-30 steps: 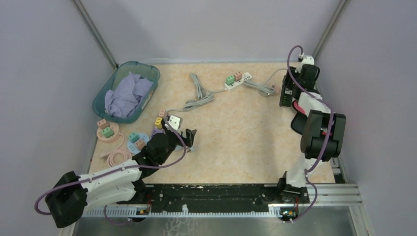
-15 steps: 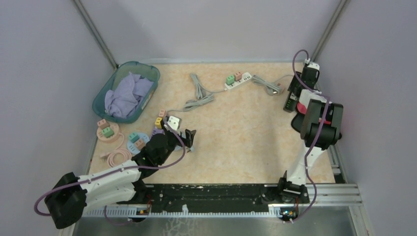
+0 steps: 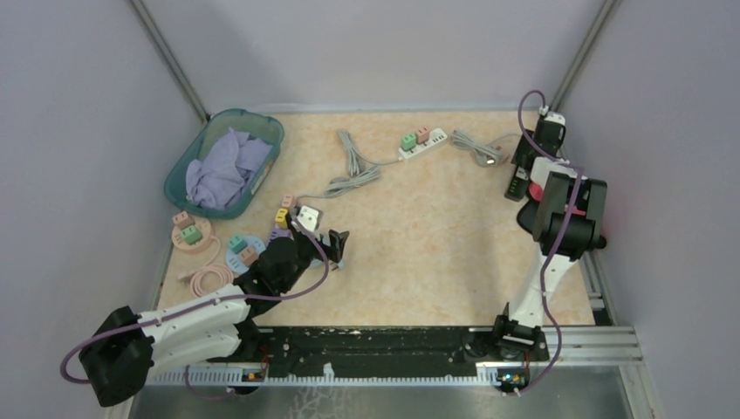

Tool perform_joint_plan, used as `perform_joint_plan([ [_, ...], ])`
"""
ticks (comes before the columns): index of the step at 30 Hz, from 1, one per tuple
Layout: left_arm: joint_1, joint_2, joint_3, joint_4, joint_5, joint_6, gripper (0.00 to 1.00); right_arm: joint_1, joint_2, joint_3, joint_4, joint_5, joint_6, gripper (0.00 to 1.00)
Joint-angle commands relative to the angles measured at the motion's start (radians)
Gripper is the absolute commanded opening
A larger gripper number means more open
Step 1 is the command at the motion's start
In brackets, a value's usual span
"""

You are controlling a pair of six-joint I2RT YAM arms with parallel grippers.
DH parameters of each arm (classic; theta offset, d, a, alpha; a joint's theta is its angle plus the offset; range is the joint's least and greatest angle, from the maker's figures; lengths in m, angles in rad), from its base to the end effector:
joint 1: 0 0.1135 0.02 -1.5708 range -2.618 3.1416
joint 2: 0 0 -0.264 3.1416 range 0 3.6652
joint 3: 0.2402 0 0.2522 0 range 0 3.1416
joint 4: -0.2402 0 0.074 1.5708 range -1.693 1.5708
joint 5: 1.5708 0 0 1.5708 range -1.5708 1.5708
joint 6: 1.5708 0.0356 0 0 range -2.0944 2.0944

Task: Pull the plug off the socket
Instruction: Place the socket at the center of the board.

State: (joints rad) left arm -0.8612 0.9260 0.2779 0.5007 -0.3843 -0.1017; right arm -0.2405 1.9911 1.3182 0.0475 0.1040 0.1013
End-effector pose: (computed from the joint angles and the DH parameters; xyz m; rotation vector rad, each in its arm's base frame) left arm 0.1396 -0.1420 0.2087 0.3650 1.6834 -0.3855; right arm 0.4317 -0.1097 0.1847 0.4315 2.1561 -0.1923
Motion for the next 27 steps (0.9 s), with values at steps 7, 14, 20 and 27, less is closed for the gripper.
perform_joint_plan([
  [7,0.006,-0.032,0.010,0.016,0.047,-0.007,0.89,-0.019,-0.038,0.045,0.018,-0.049,-0.023,0.62],
  [14,0.006,-0.038,0.015,0.017,0.070,-0.003,0.88,-0.020,-0.101,0.032,0.005,-0.101,-0.011,0.67],
  [20,0.006,-0.040,0.038,-0.009,0.122,0.005,0.88,-0.019,-0.239,0.013,-0.075,-0.344,-0.063,0.67],
  [27,0.019,-0.024,0.133,-0.088,0.222,0.014,0.87,-0.019,-0.472,-0.110,-0.175,-0.916,-0.200,0.68],
])
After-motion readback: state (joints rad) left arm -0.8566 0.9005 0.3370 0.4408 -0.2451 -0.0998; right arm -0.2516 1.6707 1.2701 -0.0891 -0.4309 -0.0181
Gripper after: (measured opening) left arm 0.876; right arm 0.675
